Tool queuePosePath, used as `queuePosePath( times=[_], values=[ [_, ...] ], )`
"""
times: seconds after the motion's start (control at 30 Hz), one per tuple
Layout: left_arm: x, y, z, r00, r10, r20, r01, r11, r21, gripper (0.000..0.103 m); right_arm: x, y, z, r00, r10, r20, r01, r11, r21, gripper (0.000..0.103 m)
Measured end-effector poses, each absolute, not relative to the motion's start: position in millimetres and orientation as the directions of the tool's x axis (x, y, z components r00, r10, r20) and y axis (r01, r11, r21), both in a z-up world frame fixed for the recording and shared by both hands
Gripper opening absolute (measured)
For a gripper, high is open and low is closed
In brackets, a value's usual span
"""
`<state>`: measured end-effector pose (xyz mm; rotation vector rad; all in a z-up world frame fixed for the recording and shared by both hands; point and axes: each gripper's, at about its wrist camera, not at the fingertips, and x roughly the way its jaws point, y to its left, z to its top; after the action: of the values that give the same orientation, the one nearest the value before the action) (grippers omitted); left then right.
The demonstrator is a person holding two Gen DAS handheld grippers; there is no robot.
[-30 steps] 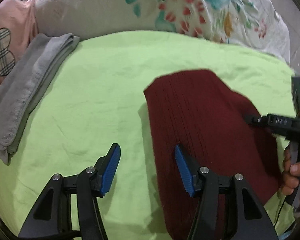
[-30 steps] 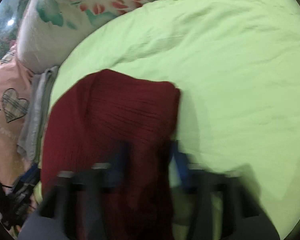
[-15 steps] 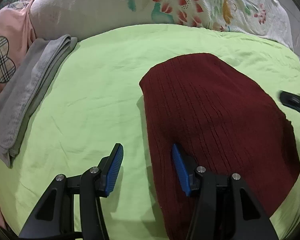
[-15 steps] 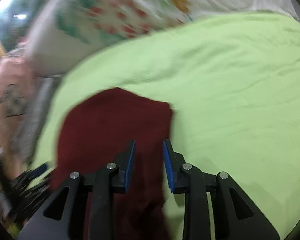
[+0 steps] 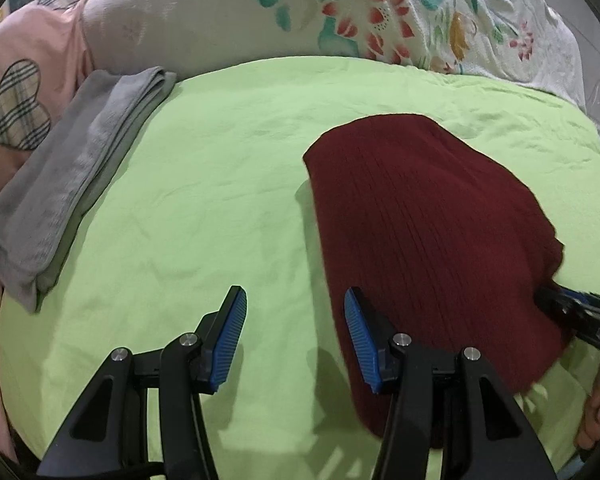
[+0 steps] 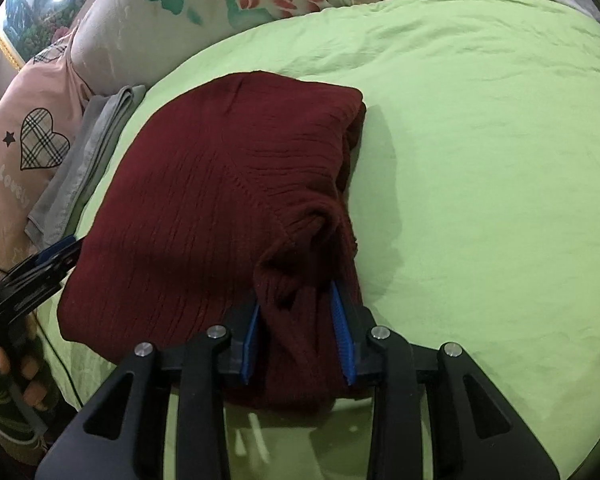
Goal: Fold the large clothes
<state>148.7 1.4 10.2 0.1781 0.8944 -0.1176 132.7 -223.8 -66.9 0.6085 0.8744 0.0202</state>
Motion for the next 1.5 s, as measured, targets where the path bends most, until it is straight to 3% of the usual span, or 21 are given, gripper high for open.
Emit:
queuePosePath(
  times=[0.2,0.4,1.0,1.5],
  values=[
    [126,-4,-3,0.617,-0.007,-0.787,0.188,0.972,0.139,0.053,120,-216,-35,0.711,0.243,-0.660,0.186,0.840,0.510,0.035],
    [134,4,-15,0.583,-0.031,-0.812,0.174,0.981,0.087,0.053,135,-212,-59,0.637,0.206,-0.742,0.239,0.863,0.445,0.039],
    [137,6,-20,0.571,-0.040,-0.820,0.180,0.981,0.077,0.053,127,-210,-51,0.635,0.208,-0.744,0.250,0.856,0.452,0.039],
    [135,5,-18,0.569,-0.020,-0.822,0.178,0.979,0.100,0.054,137,-216,-12,0.733,0.158,-0.662,0.260,0.833,0.488,0.043]
  ],
)
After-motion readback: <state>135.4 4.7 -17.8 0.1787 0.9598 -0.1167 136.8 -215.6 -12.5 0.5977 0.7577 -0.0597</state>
